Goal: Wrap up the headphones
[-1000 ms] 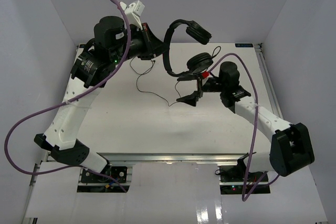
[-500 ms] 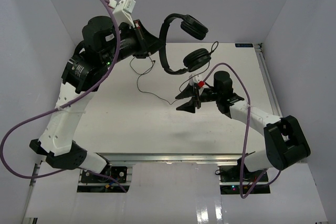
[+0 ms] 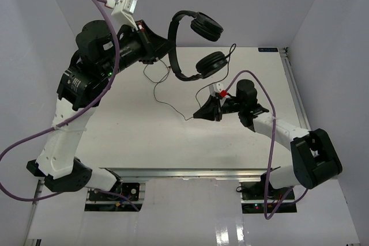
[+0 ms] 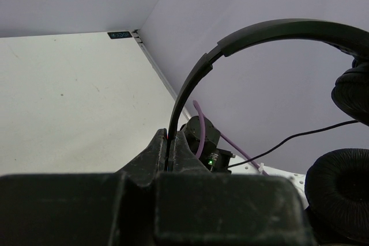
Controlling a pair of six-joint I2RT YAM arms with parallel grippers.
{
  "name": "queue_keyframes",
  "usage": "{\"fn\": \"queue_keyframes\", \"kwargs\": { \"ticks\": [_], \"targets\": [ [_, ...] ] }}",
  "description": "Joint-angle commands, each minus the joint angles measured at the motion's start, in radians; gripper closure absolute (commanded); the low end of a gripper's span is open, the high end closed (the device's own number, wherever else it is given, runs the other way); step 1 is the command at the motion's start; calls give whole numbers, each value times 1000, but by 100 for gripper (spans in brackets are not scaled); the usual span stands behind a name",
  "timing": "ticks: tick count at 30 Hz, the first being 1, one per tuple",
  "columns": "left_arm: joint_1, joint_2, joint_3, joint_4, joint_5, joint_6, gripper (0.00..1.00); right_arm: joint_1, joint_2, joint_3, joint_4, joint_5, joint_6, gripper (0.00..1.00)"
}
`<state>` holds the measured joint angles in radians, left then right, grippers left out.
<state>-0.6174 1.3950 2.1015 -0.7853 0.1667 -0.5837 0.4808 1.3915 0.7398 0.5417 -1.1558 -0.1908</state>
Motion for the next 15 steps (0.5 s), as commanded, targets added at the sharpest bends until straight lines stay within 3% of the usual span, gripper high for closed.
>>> {"fn": "queue_keyframes", "kwargs": {
  "ticks": [1, 6, 10, 15],
  "targets": [
    [-2, -46, -12, 38, -36, 0, 100, 5, -51, 47, -43, 2, -37, 92],
    [-2, -63, -108, 75, -171, 32, 100, 5, -140, 104, -359, 254, -163, 92],
    [-1, -6, -138, 86, -387, 109, 100, 2, -232, 151, -679, 534, -320, 92],
    [6, 116, -156, 124, -502, 200, 100, 4, -375, 141, -895, 920, -480, 92]
  ]
}}
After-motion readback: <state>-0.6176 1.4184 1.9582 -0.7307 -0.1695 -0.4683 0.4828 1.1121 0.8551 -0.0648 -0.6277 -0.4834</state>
